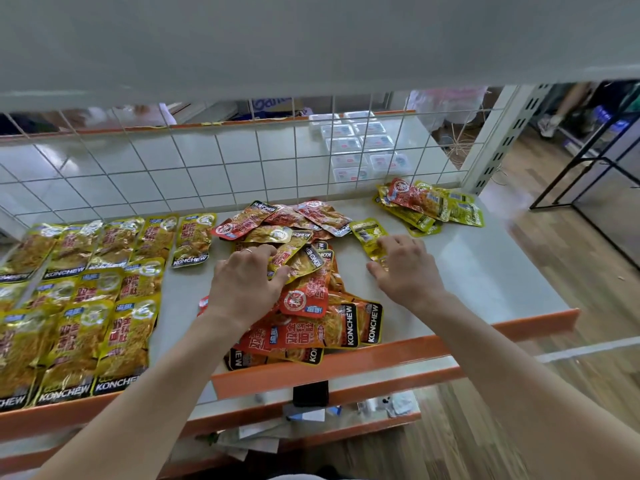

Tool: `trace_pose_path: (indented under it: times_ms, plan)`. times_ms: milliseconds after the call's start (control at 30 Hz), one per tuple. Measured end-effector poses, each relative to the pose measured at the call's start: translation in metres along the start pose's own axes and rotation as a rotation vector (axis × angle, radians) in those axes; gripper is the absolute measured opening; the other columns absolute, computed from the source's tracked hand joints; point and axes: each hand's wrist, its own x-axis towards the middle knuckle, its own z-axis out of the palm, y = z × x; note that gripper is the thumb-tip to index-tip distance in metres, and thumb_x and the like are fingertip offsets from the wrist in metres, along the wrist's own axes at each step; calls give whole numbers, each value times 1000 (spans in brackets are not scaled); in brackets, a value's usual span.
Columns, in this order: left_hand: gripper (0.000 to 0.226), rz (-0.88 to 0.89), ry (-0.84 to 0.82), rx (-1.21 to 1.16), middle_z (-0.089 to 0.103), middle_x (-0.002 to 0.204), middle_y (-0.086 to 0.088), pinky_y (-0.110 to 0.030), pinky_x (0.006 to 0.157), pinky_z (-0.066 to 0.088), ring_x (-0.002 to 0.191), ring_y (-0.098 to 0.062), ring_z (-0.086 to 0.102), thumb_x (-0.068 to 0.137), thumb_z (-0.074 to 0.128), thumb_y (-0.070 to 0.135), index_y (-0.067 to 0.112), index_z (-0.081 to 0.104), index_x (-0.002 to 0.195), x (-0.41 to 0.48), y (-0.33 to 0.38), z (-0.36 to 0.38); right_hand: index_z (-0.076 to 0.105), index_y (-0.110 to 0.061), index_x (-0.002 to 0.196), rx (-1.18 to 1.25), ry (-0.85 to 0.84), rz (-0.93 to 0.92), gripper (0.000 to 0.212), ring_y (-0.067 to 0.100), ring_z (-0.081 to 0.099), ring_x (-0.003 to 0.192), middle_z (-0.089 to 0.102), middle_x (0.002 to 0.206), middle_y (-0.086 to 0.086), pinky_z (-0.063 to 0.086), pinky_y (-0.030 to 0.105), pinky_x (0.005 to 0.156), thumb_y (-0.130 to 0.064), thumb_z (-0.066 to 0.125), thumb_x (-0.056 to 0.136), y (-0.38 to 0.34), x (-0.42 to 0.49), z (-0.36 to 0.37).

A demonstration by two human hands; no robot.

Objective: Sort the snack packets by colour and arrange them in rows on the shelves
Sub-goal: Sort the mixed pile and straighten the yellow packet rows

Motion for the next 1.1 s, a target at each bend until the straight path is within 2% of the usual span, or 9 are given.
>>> trace_pose_path:
  times_ms: [100,267,500,633,733,800,900,1000,1100]
  plan:
    - [36,132,-32,73,71,109,-9,-41,84,53,98,-28,66,93,56,24,11,63,126,-4,0,-8,55,-8,123,-24,-7,-17,36,36,48,111,60,116,14,51,46,86,-18,55,88,-4,-3,-3]
    - [43,213,-111,113,63,121,-5,-42,88,52,108,-28,61,91,54,15,13,56,134,-9,-4,-16,59,-3,113,10,96,-25,32,39,54,98,63,99,17,50,42,74,-4,50,82,-4,-9,-7]
    - [26,259,262,138,61,107,-7,-45,81,43,102,-31,56,72,86,15,17,79,97,-16,-12,-15,68,-8,105,276,209,12,25,32,58,76,65,85,15,44,31,62,-4,51,87,-4,-22,-19]
    - [18,351,439,90,61,65,0,-32,65,39,58,-22,56,79,83,16,24,80,96,-21,-11,-19,64,-8,83,534,174,81,15,26,57,70,62,75,10,39,26,54,-2,50,87,-13,-34,-30]
    - [17,315,436,-139,66,55,2,-28,46,47,39,-11,49,93,71,26,19,78,106,-26,-11,-23,67,-7,84,853,106,173,17,30,66,76,69,82,16,54,39,64,-6,50,85,-19,-42,-40]
    - [20,189,360,-386,75,72,0,-28,44,50,47,-6,58,94,69,16,15,76,112,-28,-8,-25,67,-9,84,1070,54,235,21,29,68,75,71,84,16,55,40,66,-1,48,87,-23,-48,-46]
    - [34,-38,199,-728,70,66,9,-19,41,38,42,-6,44,94,56,1,26,77,103,-33,-3,-26,64,-10,85,1318,-28,270,23,23,66,69,69,78,8,52,31,59,5,46,87,-30,-56,-56]
    - [34,-192,108,-1028,74,91,-1,-47,73,60,75,-37,65,90,49,11,29,78,87,-30,-4,-28,65,-7,93,1455,-94,268,15,20,68,68,71,80,8,54,28,57,2,54,90,-36,-62,-62]
    - [19,-211,71,-1091,68,103,-6,-51,84,59,101,-32,67,88,57,19,29,73,86,-29,2,-36,64,-4,104,1529,-167,229,19,21,71,75,73,87,8,57,30,64,6,61,88,-37,-66,-64]
